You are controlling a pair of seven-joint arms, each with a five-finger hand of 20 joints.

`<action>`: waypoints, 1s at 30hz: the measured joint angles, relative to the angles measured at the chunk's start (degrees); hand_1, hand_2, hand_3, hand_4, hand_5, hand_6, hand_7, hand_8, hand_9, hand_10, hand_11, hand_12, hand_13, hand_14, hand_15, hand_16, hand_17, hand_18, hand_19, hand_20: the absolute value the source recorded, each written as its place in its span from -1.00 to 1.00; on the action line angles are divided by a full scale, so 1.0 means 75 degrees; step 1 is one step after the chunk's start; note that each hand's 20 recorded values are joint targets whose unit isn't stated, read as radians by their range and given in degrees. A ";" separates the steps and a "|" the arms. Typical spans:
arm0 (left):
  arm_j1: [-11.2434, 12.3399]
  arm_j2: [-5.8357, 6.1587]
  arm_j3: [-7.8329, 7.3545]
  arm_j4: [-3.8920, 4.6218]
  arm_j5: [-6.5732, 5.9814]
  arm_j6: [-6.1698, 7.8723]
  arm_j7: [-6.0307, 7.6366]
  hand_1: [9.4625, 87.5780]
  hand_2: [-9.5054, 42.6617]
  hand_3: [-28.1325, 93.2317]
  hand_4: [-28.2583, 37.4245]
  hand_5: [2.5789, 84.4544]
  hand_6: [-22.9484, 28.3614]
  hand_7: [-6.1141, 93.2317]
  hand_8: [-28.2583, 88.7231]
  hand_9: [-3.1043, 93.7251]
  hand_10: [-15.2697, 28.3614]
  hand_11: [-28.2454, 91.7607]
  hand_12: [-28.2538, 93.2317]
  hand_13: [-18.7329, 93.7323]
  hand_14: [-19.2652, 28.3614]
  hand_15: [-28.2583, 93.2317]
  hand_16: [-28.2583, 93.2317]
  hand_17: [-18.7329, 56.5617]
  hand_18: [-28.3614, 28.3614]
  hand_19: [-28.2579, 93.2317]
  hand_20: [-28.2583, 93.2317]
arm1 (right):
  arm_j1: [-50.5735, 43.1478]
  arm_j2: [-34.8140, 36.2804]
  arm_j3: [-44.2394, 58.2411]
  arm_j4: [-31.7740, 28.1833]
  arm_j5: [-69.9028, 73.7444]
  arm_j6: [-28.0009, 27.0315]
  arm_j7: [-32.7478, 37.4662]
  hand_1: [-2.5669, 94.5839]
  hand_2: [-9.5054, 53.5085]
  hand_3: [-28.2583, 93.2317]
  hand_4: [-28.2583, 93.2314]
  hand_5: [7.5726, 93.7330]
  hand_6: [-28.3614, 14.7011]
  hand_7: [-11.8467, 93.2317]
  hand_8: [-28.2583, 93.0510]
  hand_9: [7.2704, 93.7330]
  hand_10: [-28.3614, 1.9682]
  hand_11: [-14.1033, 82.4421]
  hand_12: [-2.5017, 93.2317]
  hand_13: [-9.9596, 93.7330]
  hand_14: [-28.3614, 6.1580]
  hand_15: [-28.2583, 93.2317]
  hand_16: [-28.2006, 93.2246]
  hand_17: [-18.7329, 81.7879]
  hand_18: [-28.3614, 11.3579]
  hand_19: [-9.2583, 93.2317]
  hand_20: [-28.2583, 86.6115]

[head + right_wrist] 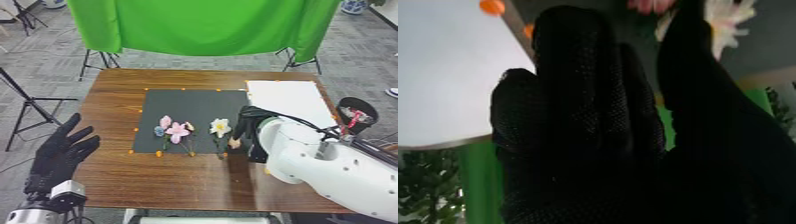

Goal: Arrange flowers

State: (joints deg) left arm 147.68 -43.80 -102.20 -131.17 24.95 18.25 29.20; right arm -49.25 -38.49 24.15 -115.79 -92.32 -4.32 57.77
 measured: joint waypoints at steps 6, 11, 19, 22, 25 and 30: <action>0.0216 0.0107 -0.0007 -0.0018 -0.0104 0.0097 0.0312 -0.53 -0.39 0.47 -0.79 -0.20 0.22 -0.72 -0.62 -0.35 0.57 -0.14 -0.33 -0.30 0.98 0.38 -0.72 -0.66 1.00 0.45 -0.78 | -0.1201 0.0317 0.2038 -0.0665 0.0442 0.0417 -0.0451 -0.44 -0.48 0.71 -0.92 0.04 -0.04 -0.50 -0.70 0.20 -0.57 -0.32 -0.65 0.26 -0.47 0.41 -0.40 -0.12 -0.86 0.67 -0.56; 0.0355 -0.0057 -0.0295 -0.0065 -0.0071 0.0085 0.0244 -0.53 -0.40 0.46 -0.79 -0.19 0.20 -0.73 -0.63 -0.34 0.58 -0.14 -0.33 -0.31 0.99 0.37 -0.72 -0.68 1.00 0.41 -0.73 | -0.2746 0.0518 0.3964 -0.1070 0.2100 0.2002 -0.1933 -0.52 -0.40 0.75 -0.93 0.02 -0.03 -0.49 -0.71 0.05 -0.60 -0.34 -0.65 0.06 -0.61 0.32 -0.43 -0.35 -0.94 0.37 -0.45; 0.0627 -0.0543 -0.0934 -0.0064 -0.0389 -0.0826 0.0222 -0.53 -0.40 0.45 -0.78 -0.36 0.01 -0.77 -0.63 -0.34 0.54 -0.19 -0.34 -0.30 0.99 0.33 -0.72 -0.68 1.00 0.37 -0.69 | -0.5410 0.0144 0.6715 -0.1194 0.5002 0.3404 -0.4245 -0.56 -0.42 0.78 -0.96 -0.09 0.07 -0.51 -0.70 -0.09 -0.46 -0.45 -0.66 -0.10 -0.65 0.12 -0.39 -0.46 -0.90 0.18 -0.39; 0.0606 -0.0604 -0.0971 -0.0064 -0.0395 -0.0832 0.0221 -0.53 -0.41 0.45 -0.79 -0.37 0.00 -0.78 -0.63 -0.34 0.52 -0.20 -0.34 -0.30 0.98 0.30 -0.71 -0.68 1.00 0.37 -0.68 | -0.5996 0.0085 0.7386 -0.1150 0.5753 0.3792 -0.4915 -0.57 -0.42 0.78 -0.96 -0.13 0.11 -0.51 -0.70 -0.13 -0.36 -0.47 -0.65 -0.15 -0.65 0.06 -0.38 -0.49 -0.87 0.13 -0.37; 0.0534 -0.0658 -0.0996 -0.0064 -0.0384 -0.0780 0.0220 -0.53 -0.40 0.45 -0.79 -0.34 0.02 -0.77 -0.63 -0.35 0.51 -0.21 -0.34 -0.30 0.98 0.30 -0.70 -0.67 1.00 0.37 -0.67 | -0.6351 0.0107 0.7761 -0.1081 0.6489 0.4288 -0.5681 -0.58 -0.42 0.79 -0.96 -0.17 0.16 -0.51 -0.70 -0.16 -0.31 -0.48 -0.65 -0.17 -0.64 0.02 -0.36 -0.50 -0.86 0.10 -0.36; 0.0568 -0.0604 -0.0990 -0.0064 -0.0465 -0.0657 0.0508 -0.53 -0.41 0.45 -0.78 -0.32 0.08 -0.78 -0.63 -0.36 0.52 -0.21 -0.34 -0.30 0.98 0.30 -0.70 -0.65 1.00 0.37 -0.66 | -0.6735 0.0175 0.8054 -0.0981 0.7118 0.4417 -0.6520 -0.59 -0.42 0.79 -0.97 -0.21 0.21 -0.50 -0.71 -0.17 -0.27 -0.49 -0.65 -0.19 -0.63 -0.01 -0.33 -0.54 -0.89 0.08 -0.34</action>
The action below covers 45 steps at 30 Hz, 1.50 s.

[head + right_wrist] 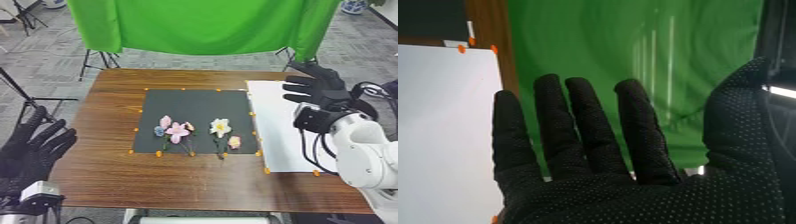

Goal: Arrange flowers

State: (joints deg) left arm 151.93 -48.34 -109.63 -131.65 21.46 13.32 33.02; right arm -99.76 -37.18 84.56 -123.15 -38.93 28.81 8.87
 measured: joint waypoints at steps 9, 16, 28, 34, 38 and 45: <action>0.0253 0.0656 0.0143 0.0086 -0.0536 0.0309 0.0908 -0.53 -0.42 0.46 -0.79 -0.39 0.06 -0.75 -0.63 -0.38 0.51 -0.21 -0.33 -0.29 0.97 0.30 -0.70 -0.54 1.00 0.43 -0.65 | -0.0694 0.0118 0.0419 0.0071 0.0734 -0.0186 -0.0829 -0.59 -0.42 0.79 -0.97 -0.22 0.24 -0.50 -0.71 -0.17 -0.27 -0.49 -0.64 -0.18 -0.61 -0.01 -0.30 -0.56 -0.91 0.08 -0.32; 0.0220 0.0849 0.0194 0.0170 -0.0668 0.0415 0.1027 -0.53 -0.42 0.46 -0.79 -0.34 0.09 -0.74 -0.64 -0.36 0.53 -0.19 -0.33 -0.29 0.97 0.31 -0.70 -0.55 1.00 0.43 -0.70 | -0.0677 0.0144 0.0415 0.0193 0.1245 -0.0443 -0.0896 -0.59 -0.42 0.79 -0.97 -0.21 0.25 -0.49 -0.71 -0.12 -0.30 -0.46 -0.63 -0.15 -0.59 0.01 -0.29 -0.56 -0.91 0.08 -0.30; -0.0218 0.0489 0.0030 0.0291 -0.0414 0.0319 0.0243 -0.53 -0.41 0.45 -0.79 -0.28 0.13 -0.76 -0.63 -0.34 0.55 -0.19 -0.34 -0.29 0.98 0.31 -0.70 -0.63 1.00 0.38 -0.71 | -0.0636 0.0204 0.0400 0.0325 0.1273 -0.0600 -0.0853 -0.59 -0.42 0.79 -0.97 -0.19 0.25 -0.49 -0.71 -0.10 -0.30 -0.46 -0.64 -0.13 -0.58 0.03 -0.30 -0.56 -0.92 0.09 -0.28; -0.0266 0.0371 -0.0137 0.0297 -0.0365 0.0277 0.0302 -0.53 -0.41 0.45 -0.79 -0.31 0.11 -0.77 -0.63 -0.36 0.53 -0.20 -0.34 -0.31 0.96 0.29 -0.70 -0.66 1.00 0.33 -0.70 | -0.0553 0.0235 0.0394 0.0352 0.1273 -0.0697 -0.0825 -0.60 -0.42 0.79 -0.97 -0.19 0.26 -0.49 -0.71 -0.11 -0.29 -0.47 -0.64 -0.13 -0.59 0.03 -0.30 -0.57 -0.93 0.08 -0.28; -0.0160 0.0489 -0.0252 0.0282 -0.0377 0.0278 0.0392 -0.53 -0.41 0.45 -0.79 -0.31 0.10 -0.77 -0.63 -0.36 0.53 -0.20 -0.33 -0.31 0.96 0.29 -0.69 -0.67 1.00 0.32 -0.68 | -0.0490 0.0246 0.0398 0.0352 0.1247 -0.0751 -0.0768 -0.60 -0.42 0.78 -0.97 -0.19 0.27 -0.49 -0.71 -0.11 -0.29 -0.47 -0.64 -0.13 -0.59 0.03 -0.30 -0.57 -0.93 0.08 -0.27; -0.0209 0.0492 -0.0295 0.0282 -0.0379 0.0282 0.0335 -0.53 -0.41 0.45 -0.79 -0.30 0.10 -0.76 -0.63 -0.36 0.53 -0.20 -0.33 -0.31 0.96 0.29 -0.69 -0.69 1.00 0.31 -0.64 | -0.0037 0.0286 -0.0016 0.0431 0.1199 -0.0674 -0.0634 -0.61 -0.41 0.80 -0.97 -0.20 0.29 -0.48 -0.72 -0.12 -0.30 -0.46 -0.63 -0.14 -0.60 0.04 -0.30 -0.58 -0.94 0.08 -0.27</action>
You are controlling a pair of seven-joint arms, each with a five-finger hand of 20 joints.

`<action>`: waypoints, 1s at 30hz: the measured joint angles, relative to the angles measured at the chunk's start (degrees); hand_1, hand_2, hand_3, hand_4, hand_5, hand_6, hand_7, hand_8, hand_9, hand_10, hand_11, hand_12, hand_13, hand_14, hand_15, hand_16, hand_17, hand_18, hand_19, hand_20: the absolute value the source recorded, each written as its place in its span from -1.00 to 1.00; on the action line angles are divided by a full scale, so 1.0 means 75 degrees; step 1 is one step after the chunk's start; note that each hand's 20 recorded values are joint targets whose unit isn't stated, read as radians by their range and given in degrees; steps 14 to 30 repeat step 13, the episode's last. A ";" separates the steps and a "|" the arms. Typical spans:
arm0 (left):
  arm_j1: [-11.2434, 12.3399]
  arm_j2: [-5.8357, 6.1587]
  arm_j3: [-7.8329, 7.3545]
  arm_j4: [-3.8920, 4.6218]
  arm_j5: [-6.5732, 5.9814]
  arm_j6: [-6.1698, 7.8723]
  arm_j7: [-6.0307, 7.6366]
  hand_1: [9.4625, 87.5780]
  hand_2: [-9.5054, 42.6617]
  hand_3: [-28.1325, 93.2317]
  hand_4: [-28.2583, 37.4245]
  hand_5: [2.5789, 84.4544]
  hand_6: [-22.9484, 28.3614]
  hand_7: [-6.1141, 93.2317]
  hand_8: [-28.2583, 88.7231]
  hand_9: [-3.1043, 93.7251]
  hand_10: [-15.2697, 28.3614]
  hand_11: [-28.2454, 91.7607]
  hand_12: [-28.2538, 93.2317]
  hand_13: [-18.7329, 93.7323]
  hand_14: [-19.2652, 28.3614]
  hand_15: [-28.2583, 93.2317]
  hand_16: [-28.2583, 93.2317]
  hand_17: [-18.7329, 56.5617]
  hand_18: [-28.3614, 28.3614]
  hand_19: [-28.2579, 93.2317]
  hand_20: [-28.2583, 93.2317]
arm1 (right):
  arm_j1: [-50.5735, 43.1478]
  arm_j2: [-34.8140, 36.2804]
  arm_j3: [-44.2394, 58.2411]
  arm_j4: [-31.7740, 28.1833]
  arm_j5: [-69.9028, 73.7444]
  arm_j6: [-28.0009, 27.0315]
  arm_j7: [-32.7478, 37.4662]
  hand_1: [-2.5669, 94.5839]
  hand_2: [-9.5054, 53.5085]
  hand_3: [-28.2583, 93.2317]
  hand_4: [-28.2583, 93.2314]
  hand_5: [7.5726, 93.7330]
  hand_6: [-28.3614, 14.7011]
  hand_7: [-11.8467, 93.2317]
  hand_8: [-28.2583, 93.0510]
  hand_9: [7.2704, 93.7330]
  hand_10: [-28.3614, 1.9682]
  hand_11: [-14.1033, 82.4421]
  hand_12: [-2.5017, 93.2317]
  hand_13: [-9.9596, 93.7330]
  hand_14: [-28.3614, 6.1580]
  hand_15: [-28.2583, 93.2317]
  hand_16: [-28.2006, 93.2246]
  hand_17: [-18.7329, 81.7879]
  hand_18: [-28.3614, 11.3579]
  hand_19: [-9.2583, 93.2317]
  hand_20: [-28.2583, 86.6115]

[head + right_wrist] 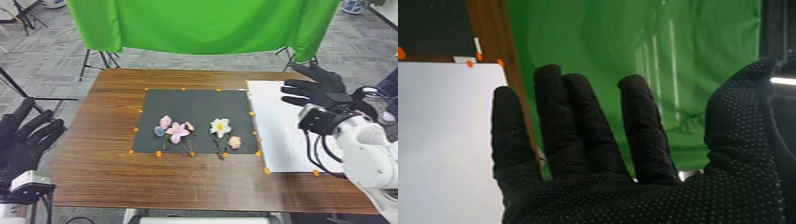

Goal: Arrange flowers

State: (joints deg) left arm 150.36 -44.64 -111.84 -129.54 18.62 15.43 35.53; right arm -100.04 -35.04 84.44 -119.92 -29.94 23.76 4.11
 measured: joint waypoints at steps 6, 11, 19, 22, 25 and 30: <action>-0.0093 -0.0037 0.0025 0.0004 -0.0013 0.0007 0.0084 -0.53 -0.41 0.45 -0.79 -0.30 0.08 -0.76 -0.63 -0.36 0.52 -0.20 -0.33 -0.31 0.96 0.29 -0.69 -0.69 1.00 0.30 -0.61 | 0.0149 -0.0006 -0.0023 0.0004 -0.0061 -0.0013 0.0083 -0.61 -0.40 0.79 -0.97 -0.20 0.33 -0.49 -0.72 -0.12 -0.30 -0.46 -0.64 -0.15 -0.60 0.04 -0.31 -0.59 -0.95 0.07 -0.27; -0.0161 -0.0019 0.0109 0.0006 -0.0025 0.0020 0.0143 -0.53 -0.41 0.46 -0.79 -0.29 0.06 -0.76 -0.63 -0.36 0.51 -0.20 -0.33 -0.32 0.94 0.29 -0.69 -0.71 1.00 0.28 -0.59 | 0.0048 -0.0011 0.0131 -0.0005 -0.0070 -0.0056 0.0087 -0.61 -0.41 0.79 -0.97 -0.20 0.34 -0.49 -0.72 -0.12 -0.31 -0.46 -0.64 -0.15 -0.60 0.04 -0.31 -0.59 -0.95 0.07 -0.28; -0.0151 -0.0002 0.0120 0.0006 -0.0056 0.0044 0.0208 -0.53 -0.42 0.45 -0.80 -0.28 0.05 -0.76 -0.63 -0.37 0.49 -0.20 -0.33 -0.33 0.94 0.28 -0.69 -0.71 1.00 0.27 -0.58 | 0.0039 -0.0013 0.0137 -0.0005 -0.0078 -0.0075 0.0091 -0.61 -0.41 0.79 -0.97 -0.20 0.35 -0.49 -0.72 -0.12 -0.31 -0.46 -0.64 -0.15 -0.60 0.04 -0.31 -0.59 -0.95 0.07 -0.28; -0.0151 -0.0002 0.0120 0.0006 -0.0056 0.0044 0.0208 -0.53 -0.42 0.45 -0.80 -0.28 0.05 -0.76 -0.63 -0.37 0.49 -0.20 -0.33 -0.33 0.94 0.28 -0.69 -0.71 1.00 0.27 -0.58 | 0.0039 -0.0013 0.0137 -0.0005 -0.0078 -0.0075 0.0091 -0.61 -0.41 0.79 -0.97 -0.20 0.35 -0.49 -0.72 -0.12 -0.31 -0.46 -0.64 -0.15 -0.60 0.04 -0.31 -0.59 -0.95 0.07 -0.28; -0.0151 -0.0002 0.0120 0.0006 -0.0056 0.0044 0.0208 -0.53 -0.42 0.45 -0.80 -0.28 0.05 -0.76 -0.63 -0.37 0.49 -0.20 -0.33 -0.33 0.94 0.28 -0.69 -0.71 1.00 0.27 -0.58 | 0.0039 -0.0013 0.0137 -0.0005 -0.0078 -0.0075 0.0091 -0.61 -0.41 0.79 -0.97 -0.20 0.35 -0.49 -0.72 -0.12 -0.31 -0.46 -0.64 -0.15 -0.60 0.04 -0.31 -0.59 -0.95 0.07 -0.28; -0.0151 -0.0002 0.0120 0.0006 -0.0056 0.0044 0.0208 -0.53 -0.42 0.45 -0.80 -0.28 0.05 -0.76 -0.63 -0.37 0.49 -0.20 -0.33 -0.33 0.94 0.28 -0.69 -0.71 1.00 0.27 -0.58 | 0.0039 -0.0013 0.0137 -0.0005 -0.0078 -0.0075 0.0091 -0.61 -0.41 0.79 -0.97 -0.20 0.35 -0.49 -0.72 -0.12 -0.31 -0.46 -0.64 -0.15 -0.60 0.04 -0.31 -0.59 -0.95 0.07 -0.28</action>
